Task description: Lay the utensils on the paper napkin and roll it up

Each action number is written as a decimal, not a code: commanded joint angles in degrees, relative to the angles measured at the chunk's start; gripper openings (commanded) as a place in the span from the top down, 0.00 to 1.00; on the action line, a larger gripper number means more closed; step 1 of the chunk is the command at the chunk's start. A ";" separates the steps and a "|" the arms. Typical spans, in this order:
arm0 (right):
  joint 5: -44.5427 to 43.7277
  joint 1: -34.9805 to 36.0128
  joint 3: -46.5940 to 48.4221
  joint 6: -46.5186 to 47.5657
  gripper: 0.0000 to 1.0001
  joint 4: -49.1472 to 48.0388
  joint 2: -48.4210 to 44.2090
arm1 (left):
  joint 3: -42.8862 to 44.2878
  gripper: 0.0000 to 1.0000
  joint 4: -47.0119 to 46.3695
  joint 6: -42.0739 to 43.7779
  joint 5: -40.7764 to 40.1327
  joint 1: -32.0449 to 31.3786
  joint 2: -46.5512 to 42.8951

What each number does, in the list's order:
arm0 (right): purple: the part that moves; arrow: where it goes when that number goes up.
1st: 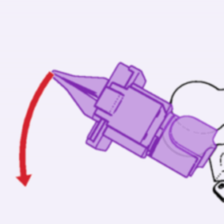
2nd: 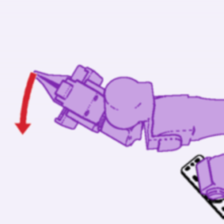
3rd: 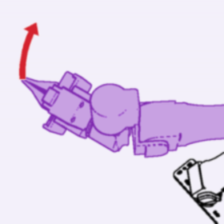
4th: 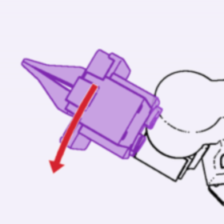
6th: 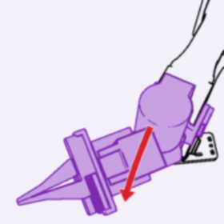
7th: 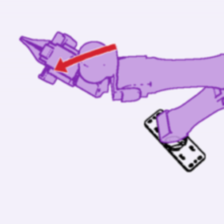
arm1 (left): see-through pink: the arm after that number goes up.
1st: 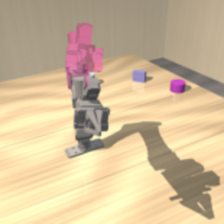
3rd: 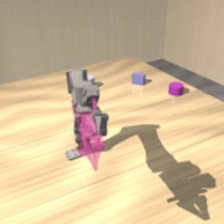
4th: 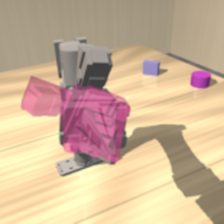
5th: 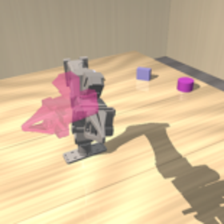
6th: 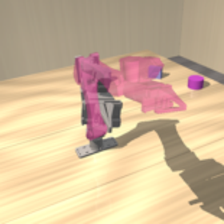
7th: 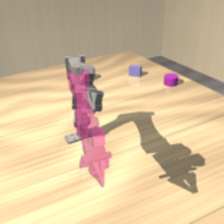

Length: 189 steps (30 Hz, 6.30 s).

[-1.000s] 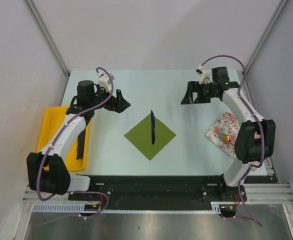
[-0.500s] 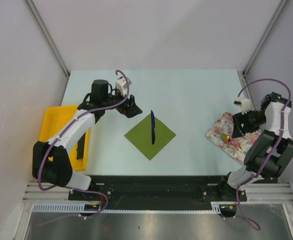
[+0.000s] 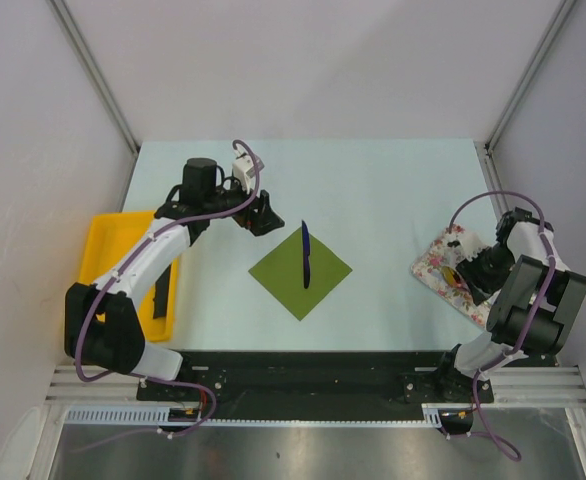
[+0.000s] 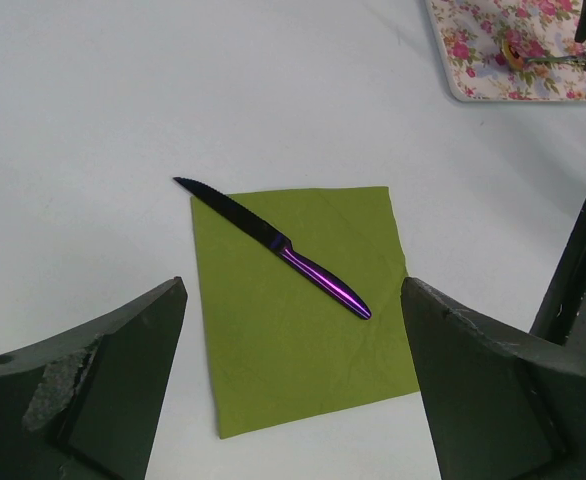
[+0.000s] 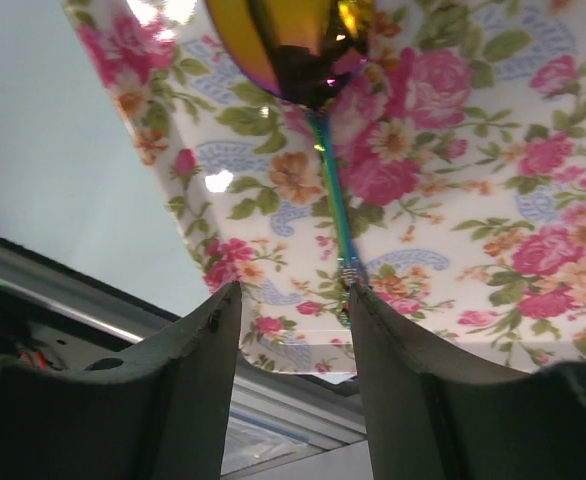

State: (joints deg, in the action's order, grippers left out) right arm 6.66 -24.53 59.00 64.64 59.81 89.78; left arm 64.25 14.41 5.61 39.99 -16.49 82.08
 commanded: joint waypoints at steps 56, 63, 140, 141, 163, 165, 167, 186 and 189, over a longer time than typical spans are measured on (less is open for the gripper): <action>13.57 36.38 24.23 -58.64 1.00 -20.16 -1.63 | -4.30 0.11 -16.70 -35.31 -6.31 1.55 -5.09; 6.63 51.67 26.69 -74.03 1.00 -25.45 6.54 | -9.13 0.11 -13.54 -38.20 -12.74 7.59 -7.99; -8.06 67.69 34.86 -102.26 0.76 -20.26 33.18 | -13.98 0.11 -7.29 -31.09 -10.63 21.15 -9.49; -7.97 67.78 34.86 -102.43 0.75 -20.26 33.09 | -13.98 0.11 -7.30 -31.01 -10.63 21.15 -9.57; 3.19 59.35 30.13 -88.90 0.66 -25.80 19.21 | -15.56 0.35 -1.23 -15.89 -5.79 12.02 -7.65; 4.32 58.46 26.37 -87.94 0.71 -26.76 18.51 | -15.91 0.40 -1.14 -16.33 -6.32 8.59 -6.07; 4.07 58.20 24.50 -87.58 0.76 -27.81 18.33 | -16.26 0.44 -1.14 -16.85 -6.68 5.44 -5.18; -2.34 61.54 26.51 -87.67 0.89 -29.23 26.15 | -17.58 0.63 -5.36 -21.78 -8.17 -0.74 2.21; -2.35 61.80 27.83 -88.46 0.87 -29.14 27.38 | -17.84 0.63 -5.28 -21.78 -8.35 -0.74 1.94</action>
State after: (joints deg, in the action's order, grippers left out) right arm 7.05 36.75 83.07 -23.35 31.16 115.57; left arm 46.94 11.09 -15.20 32.16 -16.84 84.75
